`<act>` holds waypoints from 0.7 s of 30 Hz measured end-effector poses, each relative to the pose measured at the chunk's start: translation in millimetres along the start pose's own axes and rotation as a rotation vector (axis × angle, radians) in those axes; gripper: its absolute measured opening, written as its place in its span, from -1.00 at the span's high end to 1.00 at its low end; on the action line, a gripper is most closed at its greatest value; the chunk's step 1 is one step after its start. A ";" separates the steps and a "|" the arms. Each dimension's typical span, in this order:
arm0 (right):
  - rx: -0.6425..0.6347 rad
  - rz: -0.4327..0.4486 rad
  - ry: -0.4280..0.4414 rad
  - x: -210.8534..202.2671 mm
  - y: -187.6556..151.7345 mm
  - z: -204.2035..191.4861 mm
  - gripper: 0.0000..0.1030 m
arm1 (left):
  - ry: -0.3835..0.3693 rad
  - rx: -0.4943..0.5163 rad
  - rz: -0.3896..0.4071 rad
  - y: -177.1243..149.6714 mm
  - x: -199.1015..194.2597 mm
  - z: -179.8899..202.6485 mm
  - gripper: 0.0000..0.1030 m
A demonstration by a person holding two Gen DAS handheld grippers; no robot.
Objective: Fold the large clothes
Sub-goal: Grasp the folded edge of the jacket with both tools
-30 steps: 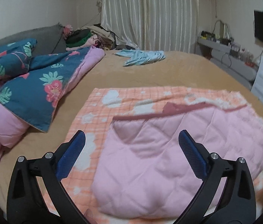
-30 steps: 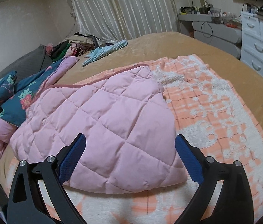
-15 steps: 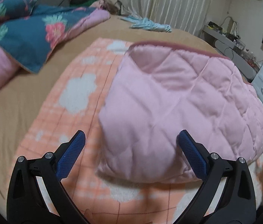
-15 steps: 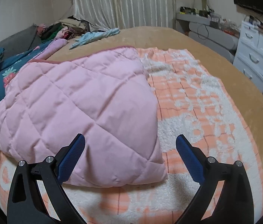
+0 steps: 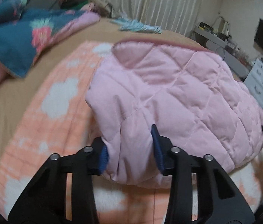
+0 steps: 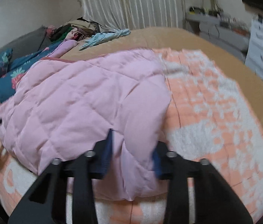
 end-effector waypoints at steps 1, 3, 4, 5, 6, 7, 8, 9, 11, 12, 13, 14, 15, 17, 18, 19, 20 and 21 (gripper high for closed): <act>-0.011 0.006 -0.015 -2.7 5.1 -2.4 0.51 | 0.007 0.009 0.020 11.6 -2.3 3.0 0.46; -0.012 0.032 -0.033 -9.6 19.0 -4.4 0.55 | 0.011 0.005 0.032 27.3 -0.9 4.5 0.47; -0.004 0.047 -0.039 -12.9 27.8 -3.8 0.56 | 0.016 0.003 0.044 38.4 -0.3 6.0 0.47; 0.003 0.058 -0.048 -14.3 36.2 -2.7 0.56 | 0.022 0.007 0.049 43.9 1.5 7.4 0.47; 0.002 0.062 -0.061 -12.8 43.2 -1.8 0.56 | 0.031 0.013 0.051 49.0 4.3 9.0 0.47; 0.001 0.063 -0.072 -10.1 47.3 -0.3 0.56 | 0.045 0.019 0.041 54.7 10.1 11.0 0.47; 0.004 0.062 -0.084 -6.8 50.7 2.4 0.56 | 0.052 0.019 0.033 57.4 14.6 11.9 0.47; 0.014 0.050 -0.100 0.1 52.8 5.6 0.56 | 0.056 0.016 0.024 60.3 19.9 12.3 0.47; 0.031 0.028 -0.121 11.6 51.5 12.7 0.56 | 0.063 0.013 0.000 63.3 30.5 13.9 0.47; 0.039 0.010 -0.131 18.5 49.0 16.3 0.56 | 0.067 0.014 -0.007 64.0 35.1 14.5 0.46; 0.046 -0.002 -0.136 23.1 46.1 18.1 0.56 | 0.074 0.022 -0.014 63.4 39.5 15.8 0.46; 0.059 -0.016 -0.137 28.5 43.0 21.0 0.56 | 0.080 0.027 -0.019 61.6 42.4 15.7 0.46; 0.071 -0.026 -0.137 33.0 39.8 23.4 0.56 | 0.085 0.033 -0.026 60.3 46.3 15.6 0.45; 0.084 -0.037 -0.137 39.5 35.4 26.8 0.55 | 0.099 0.045 -0.037 58.2 52.6 16.4 0.43; 0.088 -0.040 -0.138 41.0 32.2 26.6 0.53 | 0.101 0.045 -0.040 57.7 55.2 15.9 0.41; 0.093 -0.048 -0.142 43.7 29.8 28.1 0.52 | 0.105 0.043 -0.045 56.8 57.6 15.1 0.39; 0.093 -0.053 -0.143 44.6 27.4 28.4 0.48 | 0.108 0.043 -0.050 56.1 59.4 15.0 0.38; 0.094 -0.059 -0.145 47.0 25.6 29.2 0.44 | 0.111 0.041 -0.058 54.6 61.8 14.4 0.35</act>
Point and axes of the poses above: each gripper's, at about its wrist camera, not at the fingertips, and x roughly the way its jaws point, z to its right, y to its top, the point moved 9 cm from there along x, roughly the way its jaws point, and after that the axes turned 10 degrees about y, right-handed, at the moved point
